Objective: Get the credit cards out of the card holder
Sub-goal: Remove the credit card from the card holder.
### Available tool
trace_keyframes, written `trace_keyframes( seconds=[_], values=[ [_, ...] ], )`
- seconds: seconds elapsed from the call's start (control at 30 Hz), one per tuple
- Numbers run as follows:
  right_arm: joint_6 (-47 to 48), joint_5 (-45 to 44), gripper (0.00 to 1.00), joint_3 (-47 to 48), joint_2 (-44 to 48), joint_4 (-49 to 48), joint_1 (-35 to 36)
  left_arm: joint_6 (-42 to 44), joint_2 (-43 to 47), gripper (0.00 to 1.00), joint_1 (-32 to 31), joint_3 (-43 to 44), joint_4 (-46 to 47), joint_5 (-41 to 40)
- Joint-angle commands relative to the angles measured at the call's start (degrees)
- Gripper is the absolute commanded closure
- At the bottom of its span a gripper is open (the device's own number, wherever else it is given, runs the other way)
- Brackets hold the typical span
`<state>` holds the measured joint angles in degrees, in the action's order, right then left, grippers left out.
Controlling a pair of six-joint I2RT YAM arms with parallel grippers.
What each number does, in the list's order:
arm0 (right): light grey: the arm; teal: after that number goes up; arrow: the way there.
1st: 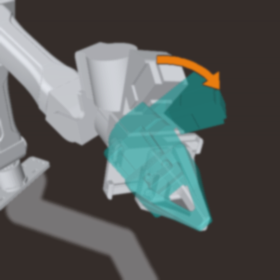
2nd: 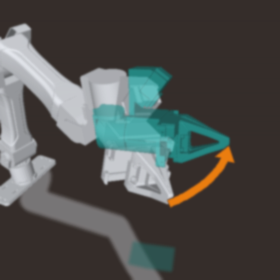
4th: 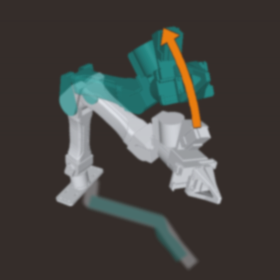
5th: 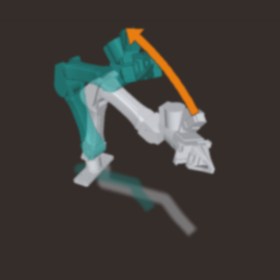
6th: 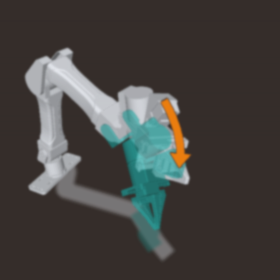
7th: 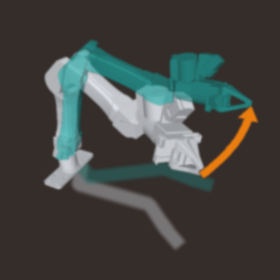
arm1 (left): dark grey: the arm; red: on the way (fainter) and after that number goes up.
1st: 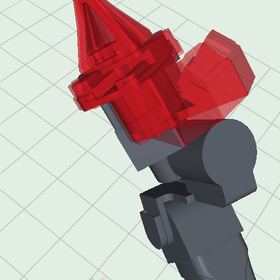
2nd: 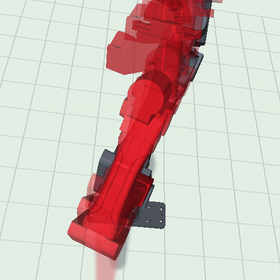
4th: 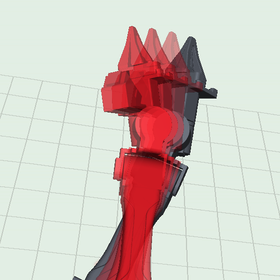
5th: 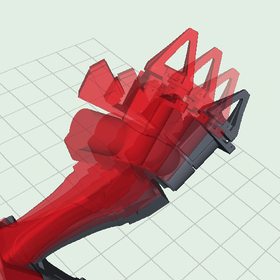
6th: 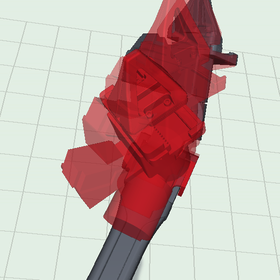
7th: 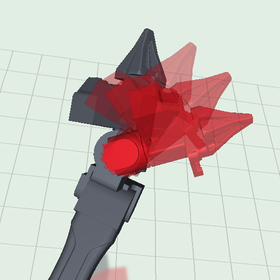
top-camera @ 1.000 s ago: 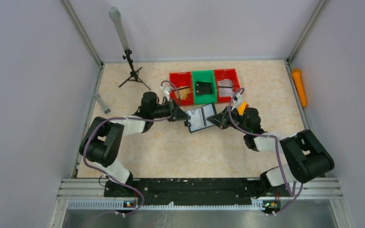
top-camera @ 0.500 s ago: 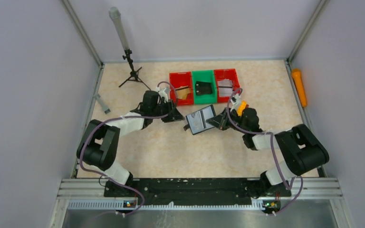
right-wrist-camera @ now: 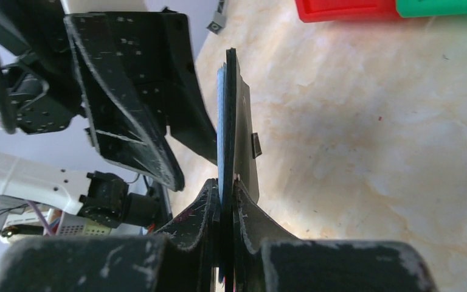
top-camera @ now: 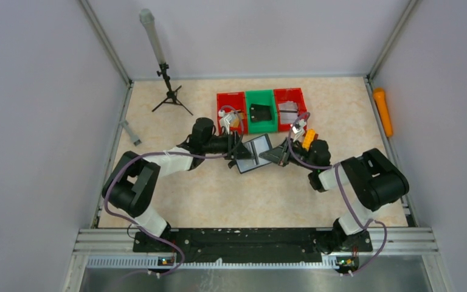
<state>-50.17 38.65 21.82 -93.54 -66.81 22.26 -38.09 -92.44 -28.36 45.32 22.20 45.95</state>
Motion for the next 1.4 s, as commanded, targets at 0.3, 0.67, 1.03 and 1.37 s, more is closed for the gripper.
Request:
trace_keyframes(
  seconds=[0.3,0.67,1.03,1.37],
  values=[
    [-6.36,5.48,1.00,0.48,-2.07,-18.15,-0.46,-4.47,-2.19,0.60,0.35,0.56,9.88,4.41],
    [-9.58,7.62,1.00,0.70,-4.21,-24.20,0.06,-9.57,-0.90,0.74,0.35,-2.46,21.57,8.12],
    [-10.49,7.83,0.71,0.11,-3.91,-26.60,0.02,-9.80,-0.92,1.00,1.15,-2.82,21.69,7.89],
    [-9.08,6.83,0.73,-1.28,-1.18,-24.69,-1.83,-9.98,-0.76,1.00,2.52,-3.19,20.58,7.30]
  ],
)
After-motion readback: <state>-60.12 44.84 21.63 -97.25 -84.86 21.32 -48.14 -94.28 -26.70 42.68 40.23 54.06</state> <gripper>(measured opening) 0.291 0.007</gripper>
